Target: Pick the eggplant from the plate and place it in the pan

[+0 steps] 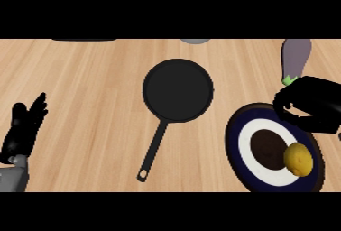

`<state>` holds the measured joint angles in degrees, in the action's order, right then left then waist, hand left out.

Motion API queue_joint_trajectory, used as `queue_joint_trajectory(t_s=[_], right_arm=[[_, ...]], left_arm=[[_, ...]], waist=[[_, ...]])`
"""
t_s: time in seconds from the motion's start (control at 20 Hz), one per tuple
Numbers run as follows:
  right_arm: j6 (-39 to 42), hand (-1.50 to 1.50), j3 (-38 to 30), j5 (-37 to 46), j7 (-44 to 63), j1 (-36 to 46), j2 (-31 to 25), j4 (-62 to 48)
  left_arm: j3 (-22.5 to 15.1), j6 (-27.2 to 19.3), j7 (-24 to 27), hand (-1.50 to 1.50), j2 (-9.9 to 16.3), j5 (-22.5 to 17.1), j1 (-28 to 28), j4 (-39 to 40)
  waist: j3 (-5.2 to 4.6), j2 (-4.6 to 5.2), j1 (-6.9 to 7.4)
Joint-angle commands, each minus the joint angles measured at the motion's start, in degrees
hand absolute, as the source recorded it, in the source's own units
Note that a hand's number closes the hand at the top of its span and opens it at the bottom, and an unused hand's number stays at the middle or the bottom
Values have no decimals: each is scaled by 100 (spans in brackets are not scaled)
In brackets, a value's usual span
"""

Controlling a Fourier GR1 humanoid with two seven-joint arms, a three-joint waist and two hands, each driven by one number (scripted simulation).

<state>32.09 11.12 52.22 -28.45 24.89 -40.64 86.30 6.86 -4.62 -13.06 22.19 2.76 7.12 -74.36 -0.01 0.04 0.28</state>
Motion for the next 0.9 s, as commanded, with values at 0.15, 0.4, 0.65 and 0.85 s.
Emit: queue_joint_trajectory(t_s=[0.15, 0.4, 0.65, 0.85], right_arm=[[308, 150, -210, 220, -94, 354, 481, -145], [-347, 150, -789, 254, 891, -537, 735, -642], [-1273, 150, -1490, 367, 1983, -1257, 1273, -872], [-2437, 150, -1895, 72, 1549, -979, 1610, -261]], left_arm=[[97, 166, -369, 0, -20, 78, -66, -422], [151, 109, -152, 0, 11, 120, -55, -250], [217, 148, -64, 0, 1, 75, -195, -202], [105, -108, -95, 0, -208, 247, -30, -132]], waist=[[1, -6, 4], [4, -4, -79], [4, -9, -96], [7, -10, -107]])
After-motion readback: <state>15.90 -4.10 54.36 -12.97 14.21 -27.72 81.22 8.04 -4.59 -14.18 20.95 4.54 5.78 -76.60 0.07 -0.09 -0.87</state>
